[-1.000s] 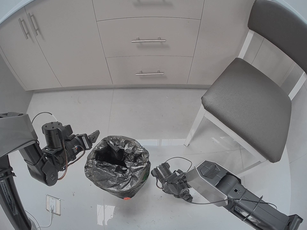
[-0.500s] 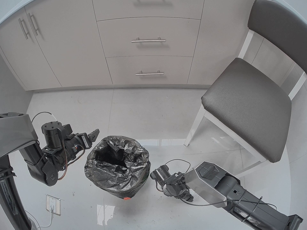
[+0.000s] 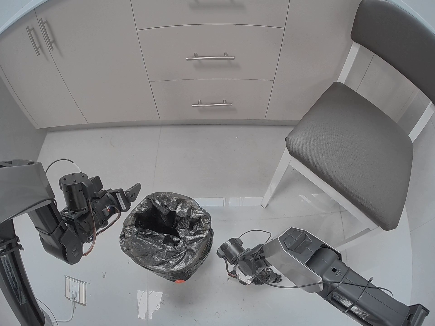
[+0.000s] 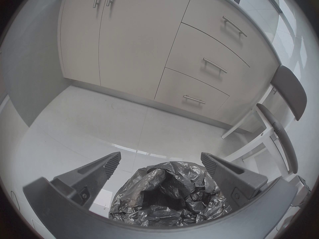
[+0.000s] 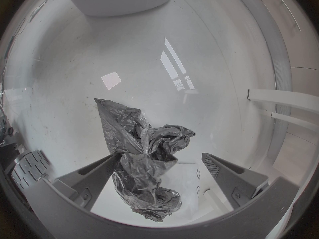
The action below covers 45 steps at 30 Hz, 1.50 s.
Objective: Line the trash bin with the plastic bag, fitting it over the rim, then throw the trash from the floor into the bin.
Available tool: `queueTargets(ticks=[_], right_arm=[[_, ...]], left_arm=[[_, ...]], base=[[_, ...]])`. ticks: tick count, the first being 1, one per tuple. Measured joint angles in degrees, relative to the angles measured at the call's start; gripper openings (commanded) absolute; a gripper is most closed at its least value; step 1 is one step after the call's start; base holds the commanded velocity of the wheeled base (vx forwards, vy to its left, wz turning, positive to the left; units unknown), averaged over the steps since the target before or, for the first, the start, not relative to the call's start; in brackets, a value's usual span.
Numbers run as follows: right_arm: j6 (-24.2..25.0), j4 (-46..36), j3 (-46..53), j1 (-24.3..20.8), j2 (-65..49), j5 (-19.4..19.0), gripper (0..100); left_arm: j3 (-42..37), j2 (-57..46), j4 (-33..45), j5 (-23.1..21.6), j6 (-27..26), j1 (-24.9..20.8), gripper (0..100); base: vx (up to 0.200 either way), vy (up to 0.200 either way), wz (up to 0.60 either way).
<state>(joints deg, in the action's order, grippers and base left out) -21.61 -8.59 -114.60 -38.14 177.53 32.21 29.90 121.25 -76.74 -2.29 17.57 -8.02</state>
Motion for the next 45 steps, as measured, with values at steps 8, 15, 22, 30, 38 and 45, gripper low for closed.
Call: queueTargets(ticks=[8,15,22,30,38,45], right_arm=[[1.5,0.1,0.0,0.7,0.0,-0.8,0],[1.8,0.3,0.0,0.6,0.0,-1.0,0],[1.7,0.6,0.0,0.1,0.0,-0.4,0],[1.4,0.7,0.0,-0.6,-0.7,1.0,0],[1.3,0.7,0.0,-1.6,-5.4,2.5,0],[0.6,0.3,0.0,-2.9,-11.6,4.4,0]], left_arm=[[0.0,0.2,-0.1,0.1,0.0,0.0,100],[0.0,0.5,-0.3,0.1,0.0,0.0,100],[-0.2,0.5,-1.5,0.0,0.0,0.0,100],[-1.1,-0.5,-1.6,-0.1,0.0,-0.3,100],[-2.2,-3.8,-1.5,-0.3,0.5,-1.0,100],[-3.8,-6.6,-1.5,-0.3,0.6,-3.0,100]], base=[[0.0,0.0,0.0],[0.0,0.0,0.0],[0.0,0.0,0.0],[0.0,0.0,0.0],[0.0,0.0,0.0],[0.0,0.0,0.0]])
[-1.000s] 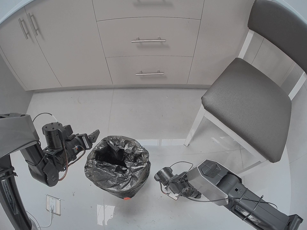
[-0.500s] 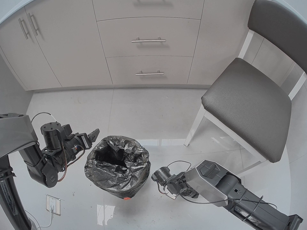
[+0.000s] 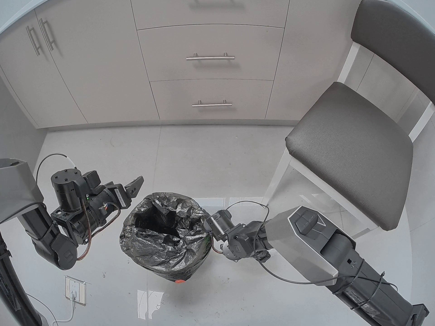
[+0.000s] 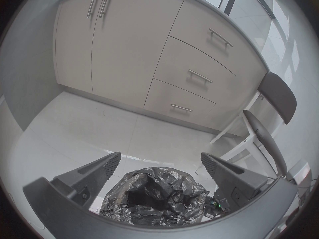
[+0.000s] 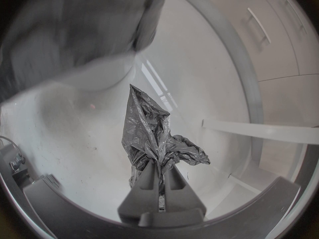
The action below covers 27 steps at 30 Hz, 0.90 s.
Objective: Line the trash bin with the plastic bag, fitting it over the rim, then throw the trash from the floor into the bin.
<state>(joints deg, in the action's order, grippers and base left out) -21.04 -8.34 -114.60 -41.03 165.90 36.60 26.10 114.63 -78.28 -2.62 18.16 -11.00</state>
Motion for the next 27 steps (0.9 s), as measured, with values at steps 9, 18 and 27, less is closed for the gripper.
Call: queueTargets(ticks=[9,18,27], right_arm=[[-0.9,-0.7,0.0,0.2,-7.0,1.4,0],[-1.1,-1.0,0.0,0.4,-12.2,2.4,0],[-0.9,-1.3,0.0,-0.3,-17.0,3.4,0]], left_arm=[[-1.5,-2.6,0.0,0.0,0.0,-1.7,100],[-3.1,-4.9,-0.1,0.2,-0.1,-4.0,100],[-3.1,-5.2,-0.1,0.2,-0.1,-4.1,100]], base=[[0.0,0.0,0.0],[0.0,0.0,0.0],[0.0,0.0,0.0]])
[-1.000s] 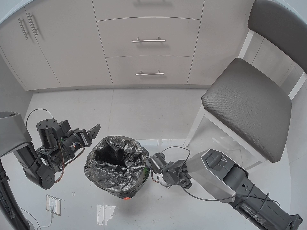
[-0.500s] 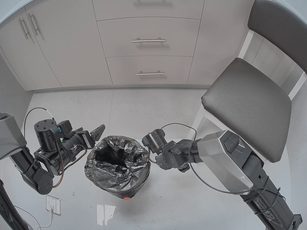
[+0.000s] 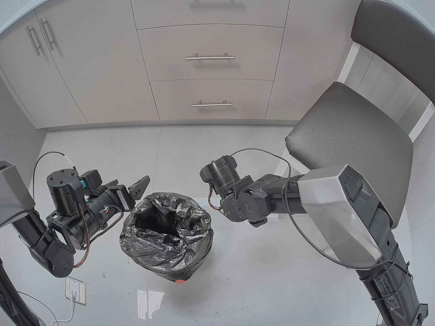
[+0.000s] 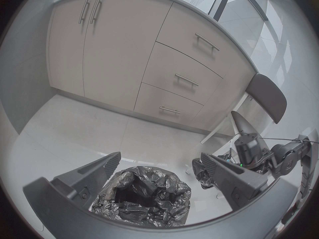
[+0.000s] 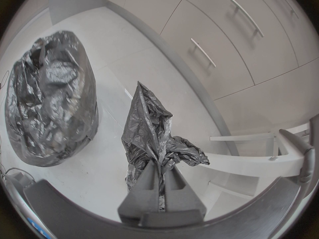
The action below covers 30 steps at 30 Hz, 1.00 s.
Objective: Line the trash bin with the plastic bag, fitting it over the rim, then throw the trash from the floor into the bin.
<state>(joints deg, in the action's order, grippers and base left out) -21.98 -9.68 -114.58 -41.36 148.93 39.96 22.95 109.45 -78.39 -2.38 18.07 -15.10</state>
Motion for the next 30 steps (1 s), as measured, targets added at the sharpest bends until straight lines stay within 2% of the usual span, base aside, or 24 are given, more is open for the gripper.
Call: queueTargets(ticks=[17,20,30], right_arm=[[0.0,-0.8,0.0,-7.5,-5.3,0.7,0],[0.0,-0.9,0.0,-11.0,-5.7,0.5,0],[0.1,-0.9,0.0,-18.7,-7.0,0.6,0]], left_arm=[[1.4,-0.8,0.1,-0.2,-0.1,2.5,100],[1.6,-0.7,0.1,-0.2,-0.1,2.9,100],[1.8,-0.7,0.1,-0.2,-0.2,3.0,100]], base=[[0.0,0.0,0.0],[0.0,0.0,0.0],[0.0,0.0,0.0]])
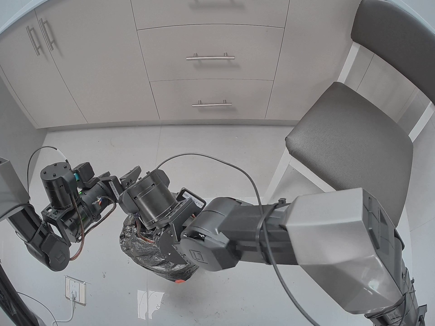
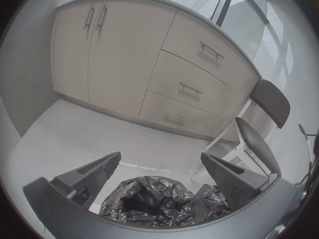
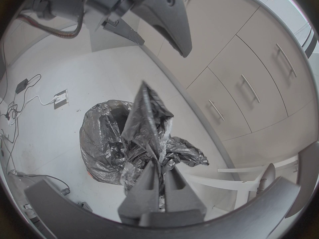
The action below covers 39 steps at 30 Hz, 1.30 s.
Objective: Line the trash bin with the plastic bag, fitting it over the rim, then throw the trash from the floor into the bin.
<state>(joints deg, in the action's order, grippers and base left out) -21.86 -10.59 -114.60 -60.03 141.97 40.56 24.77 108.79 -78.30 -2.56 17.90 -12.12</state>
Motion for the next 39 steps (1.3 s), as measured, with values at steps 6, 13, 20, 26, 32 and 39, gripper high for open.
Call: queueTargets(ticks=[6,13,20,26,32,39], right_arm=[[0.3,0.3,0.0,-4.3,-0.2,0.0,0],[0.4,3.4,0.0,-5.8,1.0,-0.3,0],[0.1,7.6,0.0,-5.8,2.2,-0.4,0],[0.0,9.8,0.0,-5.7,2.4,-0.5,0],[0.0,10.9,0.0,-5.3,2.4,-0.5,0],[0.0,12.1,0.0,-5.2,2.5,-0.9,0]], left_arm=[[0.0,0.0,0.0,0.0,0.0,0.0,100],[-0.1,0.0,0.0,0.0,0.0,0.0,100],[-0.1,0.0,0.0,0.0,-0.1,-0.1,100],[-0.2,0.0,0.0,0.0,-0.2,-0.2,100],[-0.3,0.0,-0.1,0.0,-0.3,-0.3,100],[-0.4,0.0,-0.1,0.0,-0.3,-0.3,100]], base=[[0.0,0.0,0.0],[0.0,0.0,0.0],[0.0,0.0,0.0],[0.0,0.0,0.0],[0.0,0.0,0.0],[0.0,0.0,0.0]])
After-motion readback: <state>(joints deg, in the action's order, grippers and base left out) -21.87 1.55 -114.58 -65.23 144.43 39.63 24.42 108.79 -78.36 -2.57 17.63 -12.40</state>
